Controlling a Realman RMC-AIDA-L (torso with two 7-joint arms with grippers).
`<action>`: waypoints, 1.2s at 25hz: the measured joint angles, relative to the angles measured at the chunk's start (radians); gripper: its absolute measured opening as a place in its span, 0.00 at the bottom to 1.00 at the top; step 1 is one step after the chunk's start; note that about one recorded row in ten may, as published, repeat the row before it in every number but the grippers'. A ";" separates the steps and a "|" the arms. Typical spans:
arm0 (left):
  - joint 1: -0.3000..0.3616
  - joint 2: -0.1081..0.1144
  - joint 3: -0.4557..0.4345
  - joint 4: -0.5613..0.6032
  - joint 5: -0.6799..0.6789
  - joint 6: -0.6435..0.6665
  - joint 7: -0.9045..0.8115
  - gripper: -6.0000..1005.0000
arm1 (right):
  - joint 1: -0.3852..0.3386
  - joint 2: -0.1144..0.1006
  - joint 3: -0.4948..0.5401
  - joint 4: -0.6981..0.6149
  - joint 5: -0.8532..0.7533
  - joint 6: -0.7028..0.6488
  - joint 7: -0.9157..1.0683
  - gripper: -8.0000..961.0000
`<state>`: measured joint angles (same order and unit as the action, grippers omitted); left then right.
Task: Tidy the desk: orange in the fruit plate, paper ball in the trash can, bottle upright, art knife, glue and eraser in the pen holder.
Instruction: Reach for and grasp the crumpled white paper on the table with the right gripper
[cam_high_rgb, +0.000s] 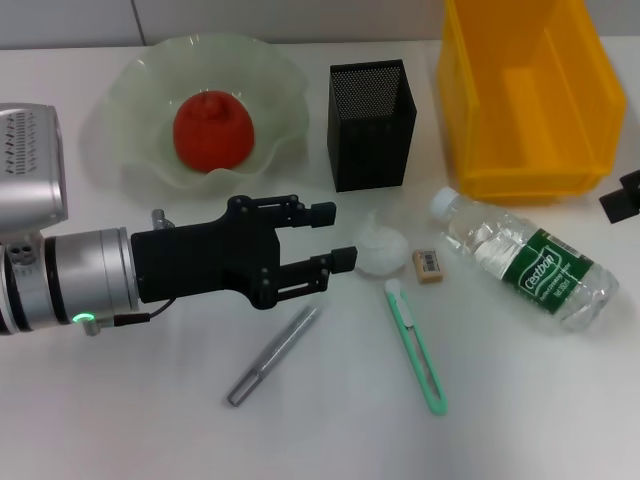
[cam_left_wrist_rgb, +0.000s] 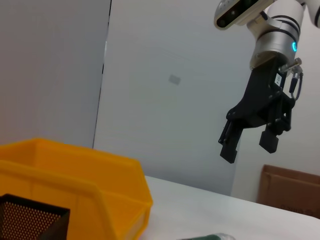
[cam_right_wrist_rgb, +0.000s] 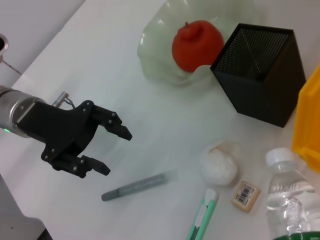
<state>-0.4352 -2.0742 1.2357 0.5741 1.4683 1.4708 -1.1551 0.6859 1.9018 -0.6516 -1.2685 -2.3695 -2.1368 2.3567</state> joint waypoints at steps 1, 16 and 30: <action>-0.001 0.000 0.000 -0.003 0.000 -0.001 0.000 0.56 | -0.002 0.005 -0.003 0.000 0.001 0.007 -0.007 0.79; -0.012 0.000 -0.001 -0.006 -0.005 -0.042 0.002 0.56 | 0.004 0.060 -0.008 0.161 0.039 0.103 -0.267 0.79; -0.012 0.000 -0.002 -0.014 -0.009 -0.082 0.002 0.56 | -0.031 0.134 -0.071 0.206 0.057 0.226 -0.581 0.79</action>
<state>-0.4472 -2.0739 1.2337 0.5598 1.4589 1.3890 -1.1535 0.6554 2.0356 -0.7226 -1.0622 -2.3127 -1.9104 1.7752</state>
